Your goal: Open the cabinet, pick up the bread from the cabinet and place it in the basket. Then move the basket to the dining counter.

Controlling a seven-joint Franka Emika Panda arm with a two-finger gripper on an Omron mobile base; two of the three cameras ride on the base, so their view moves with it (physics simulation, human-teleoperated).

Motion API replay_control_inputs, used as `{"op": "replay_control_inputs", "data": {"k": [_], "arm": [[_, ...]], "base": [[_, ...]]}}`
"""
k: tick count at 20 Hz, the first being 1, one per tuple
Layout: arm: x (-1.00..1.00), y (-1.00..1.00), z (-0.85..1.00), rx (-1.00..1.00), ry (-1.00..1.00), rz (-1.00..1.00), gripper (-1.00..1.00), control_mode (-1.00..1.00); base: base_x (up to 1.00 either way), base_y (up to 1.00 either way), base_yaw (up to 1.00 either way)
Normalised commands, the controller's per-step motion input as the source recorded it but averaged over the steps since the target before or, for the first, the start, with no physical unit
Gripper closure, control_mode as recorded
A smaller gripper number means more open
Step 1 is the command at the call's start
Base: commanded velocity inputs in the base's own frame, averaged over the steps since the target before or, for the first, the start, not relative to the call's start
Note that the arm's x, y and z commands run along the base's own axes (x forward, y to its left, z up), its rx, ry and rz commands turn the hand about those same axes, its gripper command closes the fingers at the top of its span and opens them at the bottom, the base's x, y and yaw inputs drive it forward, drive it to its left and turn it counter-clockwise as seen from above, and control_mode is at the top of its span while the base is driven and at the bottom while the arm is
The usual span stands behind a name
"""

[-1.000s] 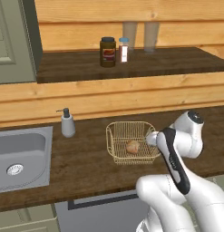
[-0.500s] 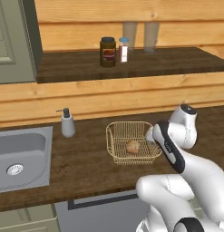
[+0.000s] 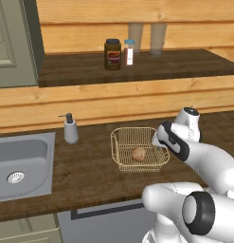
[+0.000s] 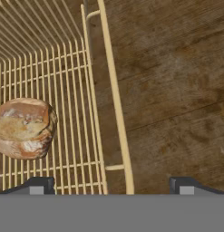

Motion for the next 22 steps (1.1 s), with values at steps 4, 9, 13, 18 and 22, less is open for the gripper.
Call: {"op": "replay_control_inputs", "data": {"k": [4, 9, 13, 18, 22], "arm": [[0.16, -0.13, -0.25, 0.00, 0.00, 0.00, -1.00, -1.00], [0.16, 0.02, -0.14, 0.00, 0.00, 0.02, -1.00, -1.00], [0.28, 0.04, -0.11, 0.00, 0.01, 0.02, -1.00, -1.00], [0.26, 0.01, -0.21, 0.00, 0.01, 0.02, -1.00, -1.00], [0.09, 0.08, -0.26, 0.00, 0.00, 0.05, -1.00, -1.00]], "base": [[0.00, 0.00, 0.00], [0.00, 0.00, 0.00], [0.00, 0.00, 0.00], [0.00, 0.00, 0.00], [0.00, 0.00, 0.00]]}}
